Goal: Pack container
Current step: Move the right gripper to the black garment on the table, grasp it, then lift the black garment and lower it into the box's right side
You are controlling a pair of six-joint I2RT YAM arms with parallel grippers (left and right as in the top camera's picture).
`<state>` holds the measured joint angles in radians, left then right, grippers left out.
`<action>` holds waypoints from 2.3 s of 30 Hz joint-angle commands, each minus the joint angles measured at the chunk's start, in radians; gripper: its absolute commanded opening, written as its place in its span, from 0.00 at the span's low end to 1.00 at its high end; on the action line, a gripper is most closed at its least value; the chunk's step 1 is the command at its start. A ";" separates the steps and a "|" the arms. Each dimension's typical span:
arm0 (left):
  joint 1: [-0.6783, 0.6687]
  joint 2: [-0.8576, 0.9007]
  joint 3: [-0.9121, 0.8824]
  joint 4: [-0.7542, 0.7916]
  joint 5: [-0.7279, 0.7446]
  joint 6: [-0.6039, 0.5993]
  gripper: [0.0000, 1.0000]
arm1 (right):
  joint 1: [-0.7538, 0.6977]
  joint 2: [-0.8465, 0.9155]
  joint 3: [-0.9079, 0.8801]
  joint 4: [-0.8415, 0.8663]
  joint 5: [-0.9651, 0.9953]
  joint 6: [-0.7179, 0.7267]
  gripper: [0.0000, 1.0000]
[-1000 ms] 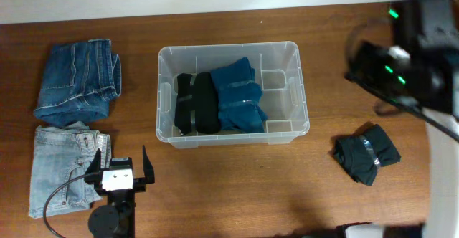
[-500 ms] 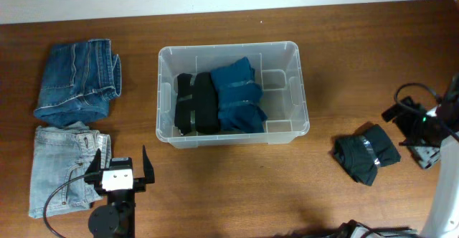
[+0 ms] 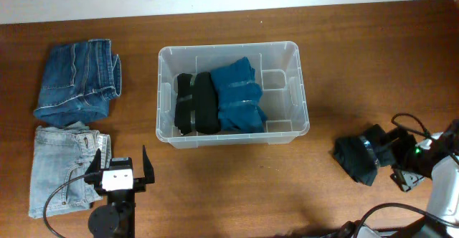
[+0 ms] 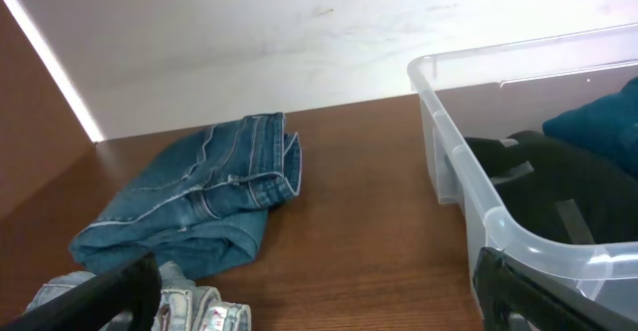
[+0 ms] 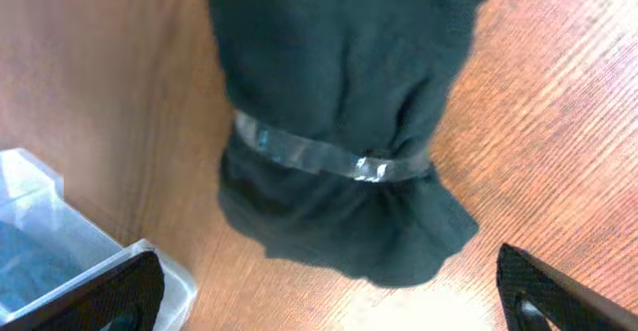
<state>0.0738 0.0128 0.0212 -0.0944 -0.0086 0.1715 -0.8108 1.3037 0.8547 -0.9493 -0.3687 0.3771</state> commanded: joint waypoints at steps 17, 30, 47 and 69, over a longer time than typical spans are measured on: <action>-0.006 -0.007 -0.006 -0.001 -0.006 0.002 1.00 | -0.027 0.170 -0.191 0.355 -0.083 -0.096 0.98; -0.006 -0.007 -0.006 0.000 -0.006 0.002 1.00 | -0.027 0.406 -0.191 0.472 -0.159 -0.108 0.94; -0.006 -0.007 -0.006 0.000 -0.006 0.002 1.00 | -0.027 0.359 -0.119 0.365 -0.207 -0.082 0.35; -0.006 -0.007 -0.006 -0.001 -0.006 0.002 1.00 | -0.001 -0.002 0.341 -0.097 -0.635 -0.159 0.05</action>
<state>0.0738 0.0128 0.0212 -0.0944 -0.0086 0.1715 -0.8368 1.3720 1.1286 -1.0378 -0.8719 0.2325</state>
